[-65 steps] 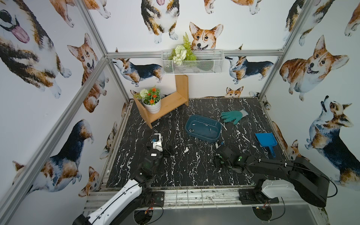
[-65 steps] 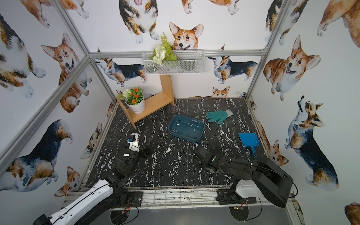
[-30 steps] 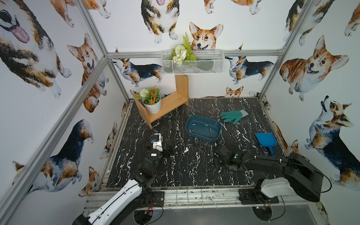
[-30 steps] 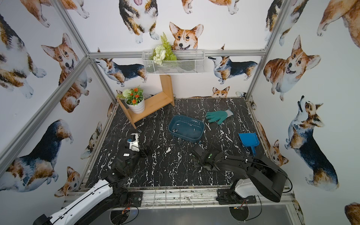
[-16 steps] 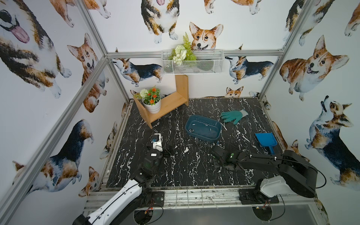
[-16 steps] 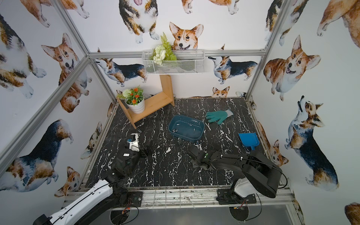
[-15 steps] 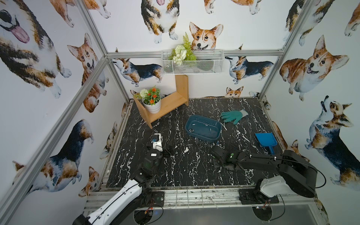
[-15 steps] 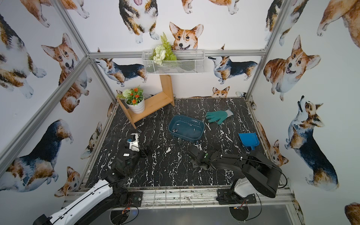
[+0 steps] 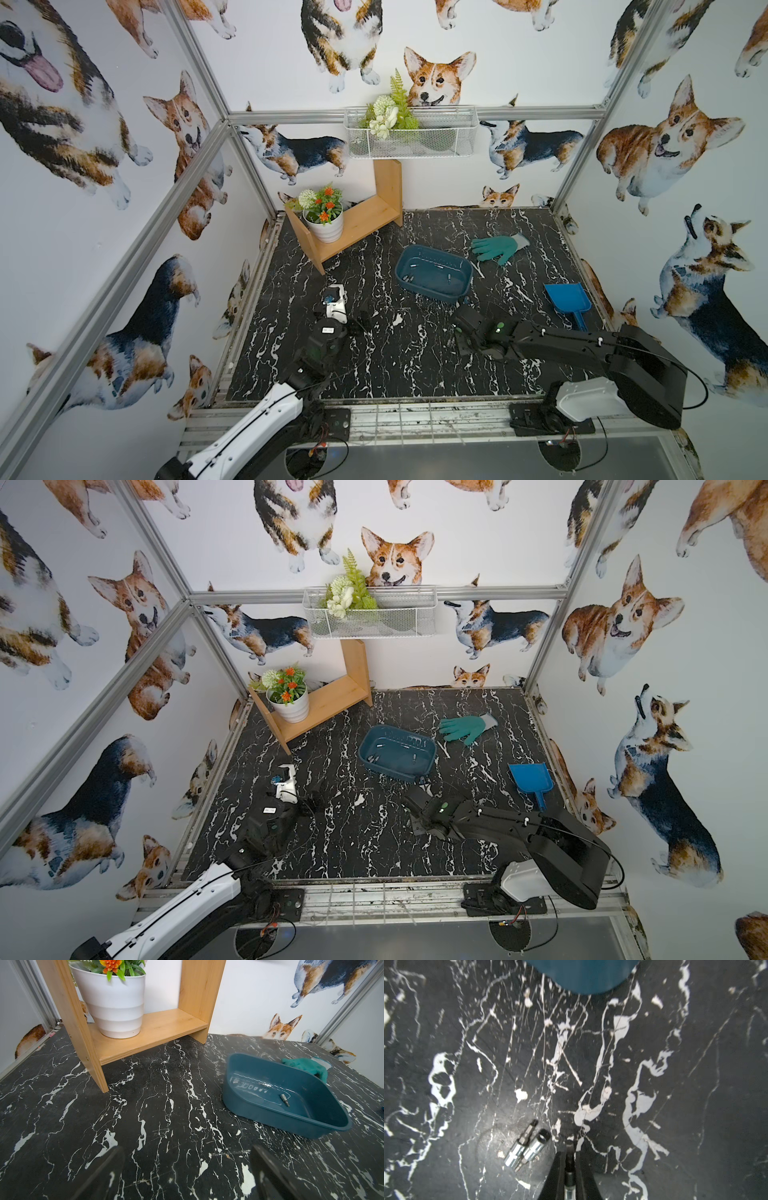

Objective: Put the bit on the desktop into the storage box
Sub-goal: Pick up the screwdriver bit from the center of the board, then place the screwdriver bit in the storage box.

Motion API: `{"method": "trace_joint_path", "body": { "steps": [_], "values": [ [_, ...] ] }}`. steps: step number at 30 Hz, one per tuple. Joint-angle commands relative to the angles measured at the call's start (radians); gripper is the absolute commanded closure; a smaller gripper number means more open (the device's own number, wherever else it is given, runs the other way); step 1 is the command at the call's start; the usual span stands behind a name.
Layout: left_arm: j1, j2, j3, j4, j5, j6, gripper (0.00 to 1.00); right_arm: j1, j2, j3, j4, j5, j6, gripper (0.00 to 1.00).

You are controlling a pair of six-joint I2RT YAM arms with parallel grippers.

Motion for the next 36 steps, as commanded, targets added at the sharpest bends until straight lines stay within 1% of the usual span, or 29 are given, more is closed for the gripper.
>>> {"method": "trace_joint_path", "body": {
  "steps": [1, 6, 11, 15, 20, 26, 29, 30, 31, 35, 36],
  "values": [
    [0.000, 0.000, -0.001, 0.024, 0.010, 0.007, 0.00, -0.040, -0.030, 0.028, 0.009, -0.029, -0.056, 0.87],
    [0.000, 0.001, -0.001, 0.026, 0.013, 0.009, 0.00, -0.145, -0.063, 0.091, 0.089, -0.089, -0.126, 0.87],
    [0.000, 0.007, -0.001, 0.032, 0.021, 0.009, 0.00, -0.240, -0.034, 0.173, 0.204, -0.156, -0.174, 0.87],
    [0.000, 0.012, 0.000, 0.034, 0.025, 0.009, 0.00, -0.300, 0.052, 0.242, 0.277, -0.198, -0.193, 0.87],
    [0.000, 0.009, -0.007, 0.041, 0.041, 0.010, 0.00, -0.341, 0.203, 0.334, 0.342, -0.213, -0.208, 0.87],
    [0.001, 0.004, -0.007, 0.040, 0.045, 0.011, 0.00, -0.356, 0.367, 0.450, 0.357, -0.223, -0.223, 0.87],
    [0.000, -0.003, -0.009, 0.039, 0.043, 0.012, 0.00, -0.359, 0.408, 0.482, 0.359, -0.227, -0.219, 0.86],
    [0.000, -0.005, -0.009, 0.038, 0.043, 0.011, 0.00, -0.359, 0.414, 0.488, 0.357, -0.228, -0.217, 0.84],
    [0.000, -0.007, -0.011, 0.038, 0.042, 0.012, 0.00, -0.359, 0.418, 0.494, 0.355, -0.229, -0.217, 0.80],
    [0.001, -0.010, -0.012, 0.038, 0.043, 0.012, 0.00, -0.359, 0.387, 0.496, 0.324, -0.220, -0.220, 0.45],
    [0.001, -0.010, -0.011, 0.038, 0.043, 0.012, 0.00, -0.358, 0.372, 0.489, 0.317, -0.216, -0.220, 0.43]
  ]
}}
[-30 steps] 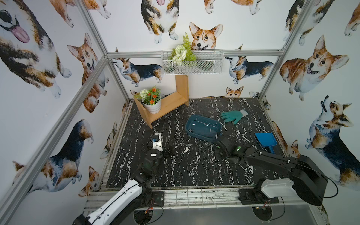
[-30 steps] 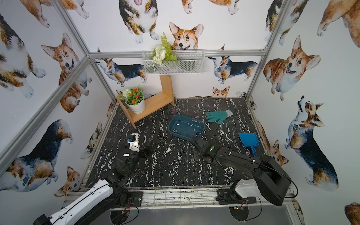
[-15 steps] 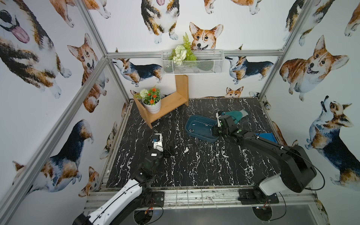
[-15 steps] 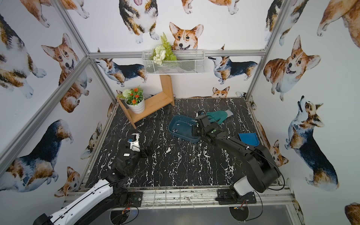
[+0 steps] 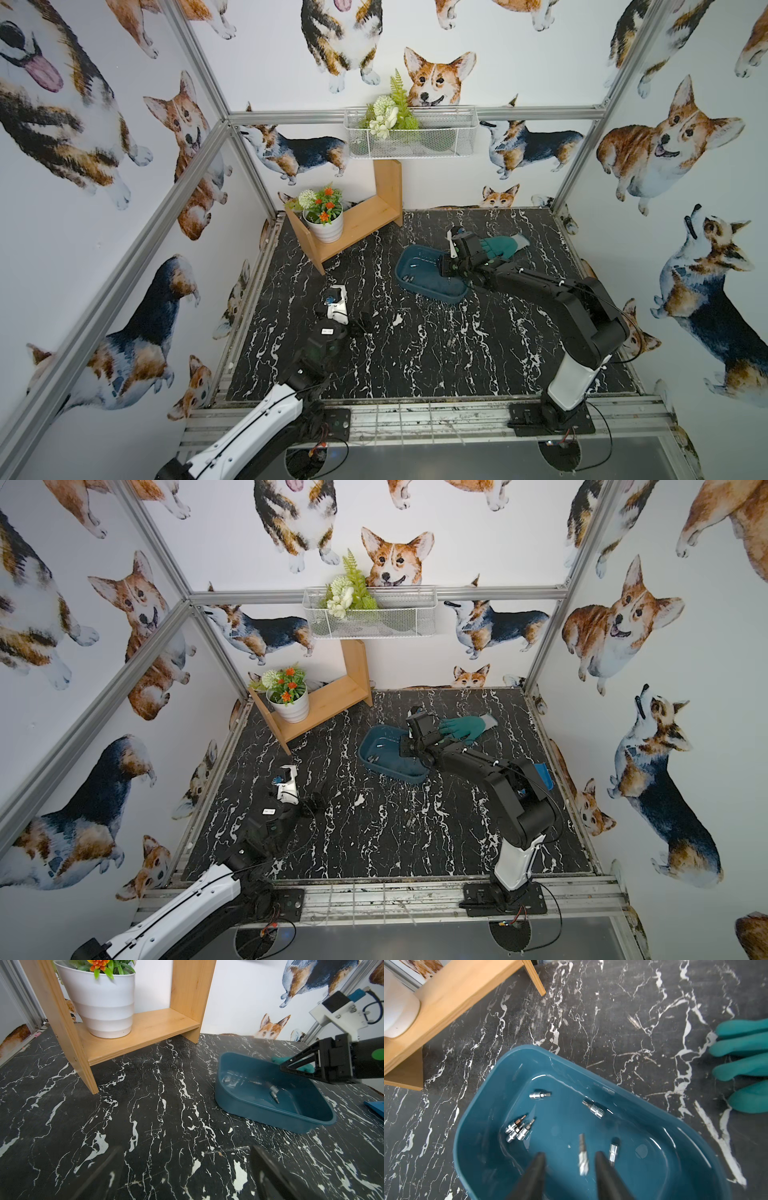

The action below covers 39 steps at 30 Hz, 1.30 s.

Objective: Put the bit on the desktop into the storage box
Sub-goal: Place the screwdriver bit in the storage box, then pick up the screwdriver bit from the center of the board.

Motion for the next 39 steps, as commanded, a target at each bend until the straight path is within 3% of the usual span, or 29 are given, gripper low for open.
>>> {"method": "trace_joint_path", "body": {
  "steps": [1, 14, 22, 29, 39],
  "values": [
    [0.001, -0.002, -0.002, 0.023, 0.002, 0.011, 0.00, -0.001, -0.050, -0.016, -0.009, 0.005, -0.017, 0.41],
    [0.000, 0.015, -0.003, 0.033, 0.012, 0.015, 0.00, 0.017, -0.416, -0.355, -0.137, -0.001, 0.029, 0.40],
    [0.001, 0.023, -0.009, 0.043, 0.004, 0.012, 0.00, 0.129, -0.610, -0.488, -0.249, 0.071, 0.106, 0.40],
    [0.000, 0.032, -0.004, 0.044, -0.002, 0.012, 0.00, 0.232, -0.621, -0.535, -0.255, 0.073, 0.187, 0.44],
    [0.000, 0.029, -0.004, 0.041, -0.003, 0.012, 0.00, 0.342, -0.489, -0.530, -0.204, 0.080, 0.231, 0.47]
  ]
}}
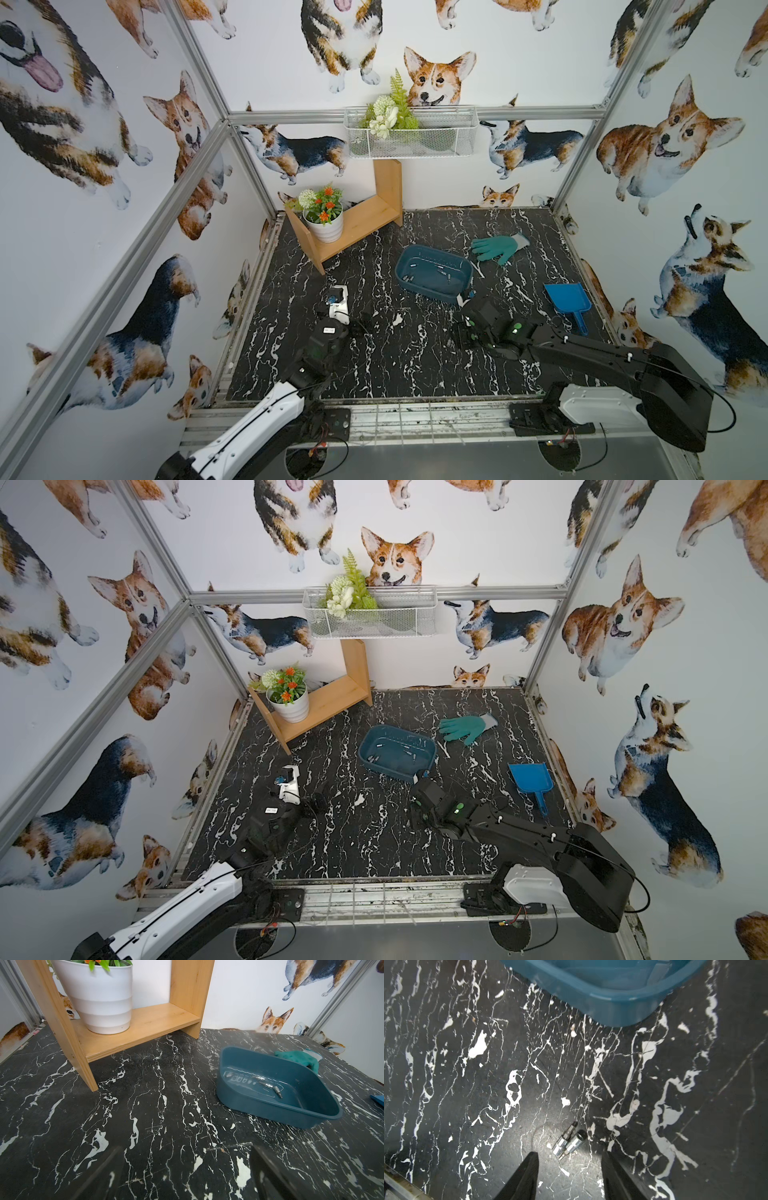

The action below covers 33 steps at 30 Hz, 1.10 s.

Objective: Put the bit on the desktop into the storage box
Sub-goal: Pick up the screwdriver bit from the center of the board.

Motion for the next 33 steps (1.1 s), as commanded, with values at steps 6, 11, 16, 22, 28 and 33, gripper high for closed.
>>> {"method": "trace_joint_path", "body": {
  "steps": [6, 11, 16, 22, 28, 33],
  "values": [
    [0.001, -0.003, 0.002, 0.026, -0.005, 0.002, 0.00, 0.015, 0.061, -0.001, 0.034, 0.021, 0.025, 0.50],
    [0.001, 0.000, 0.002, 0.025, -0.005, 0.002, 0.00, 0.015, 0.081, -0.011, 0.038, 0.033, 0.025, 0.53],
    [0.001, 0.001, 0.002, 0.027, -0.005, 0.002, 0.00, 0.015, 0.097, -0.017, 0.047, 0.043, 0.026, 0.55],
    [0.001, 0.005, 0.002, 0.027, -0.005, 0.002, 0.00, 0.015, 0.113, -0.018, 0.060, 0.043, 0.024, 0.56],
    [0.000, 0.004, 0.002, 0.027, -0.004, 0.002, 0.00, 0.015, 0.126, -0.017, 0.070, 0.037, 0.024, 0.58],
    [0.001, 0.006, 0.002, 0.027, -0.003, 0.002, 0.00, 0.015, 0.132, -0.015, 0.067, 0.043, 0.022, 0.59]
  ]
}}
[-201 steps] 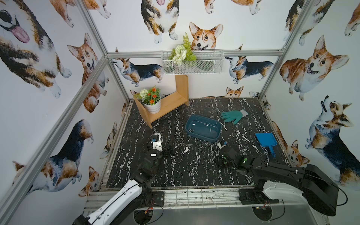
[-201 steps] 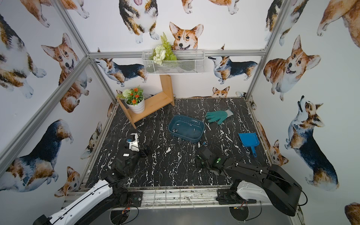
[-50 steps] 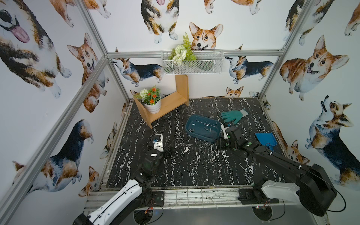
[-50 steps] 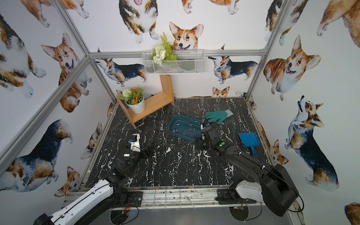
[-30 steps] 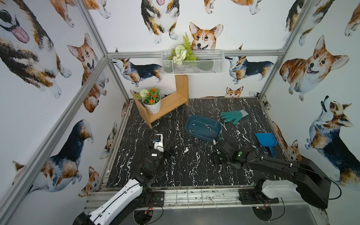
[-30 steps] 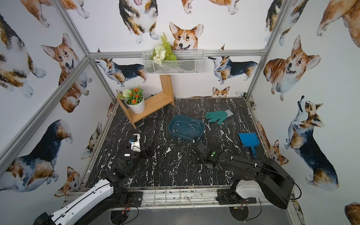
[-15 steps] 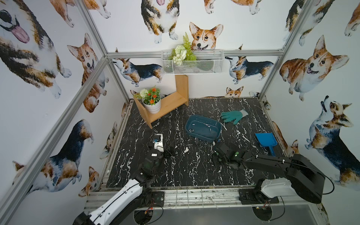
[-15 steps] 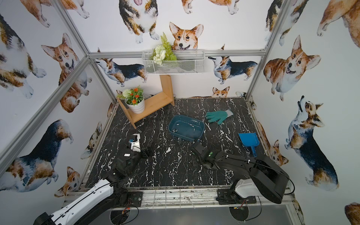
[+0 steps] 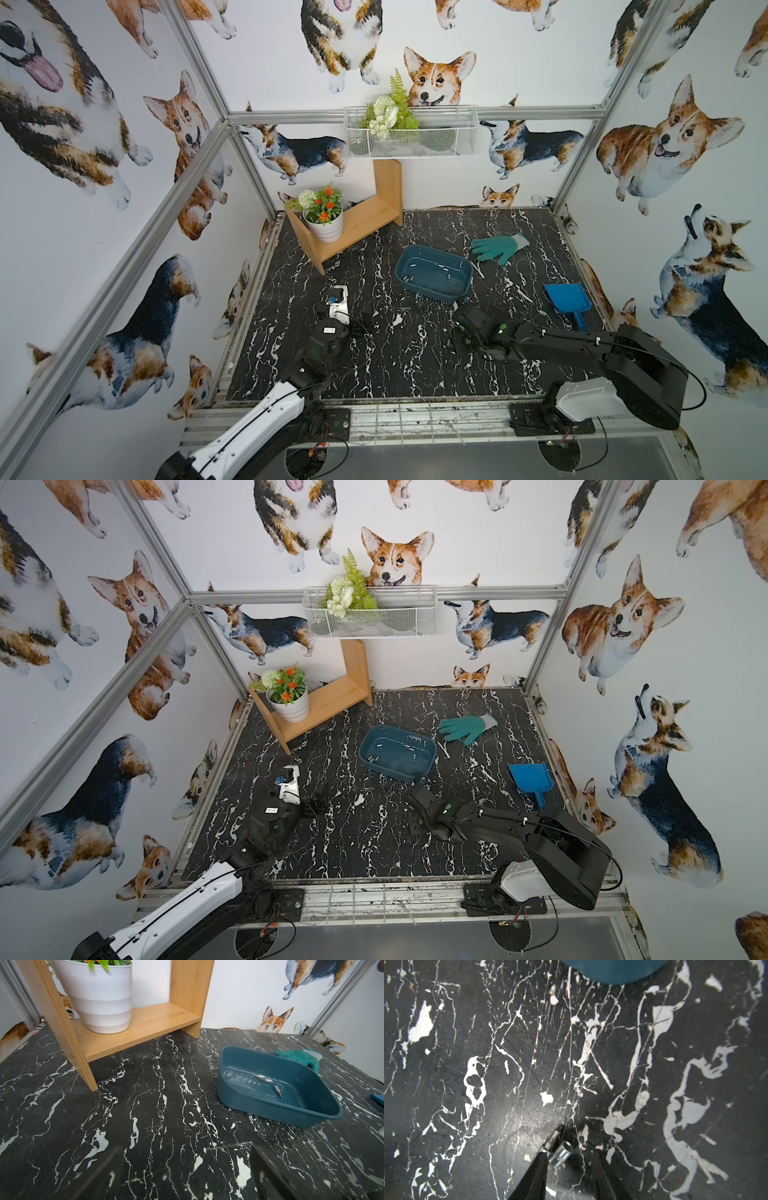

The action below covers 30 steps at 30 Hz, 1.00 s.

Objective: Put the bit on the desktop into the storage box
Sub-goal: Pick up the screwdriver bit from the center of the board.

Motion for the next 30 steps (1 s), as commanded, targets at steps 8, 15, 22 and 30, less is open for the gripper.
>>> {"method": "trace_joint_path", "body": {
  "steps": [8, 15, 22, 30],
  "values": [
    [0.000, -0.001, 0.002, 0.026, -0.005, 0.001, 0.00, 0.000, 0.020, 0.003, 0.006, 0.024, -0.004, 0.60],
    [0.001, 0.002, 0.002, 0.026, -0.007, 0.001, 0.00, 0.000, 0.022, 0.005, -0.004, 0.027, -0.009, 0.61],
    [0.000, 0.001, 0.002, 0.026, -0.008, 0.001, 0.00, 0.000, 0.041, 0.020, -0.059, 0.065, -0.024, 0.64],
    [0.000, 0.001, 0.002, 0.025, -0.015, 0.000, 0.00, 0.000, 0.049, 0.026, -0.091, 0.072, -0.032, 0.68]
  ]
}}
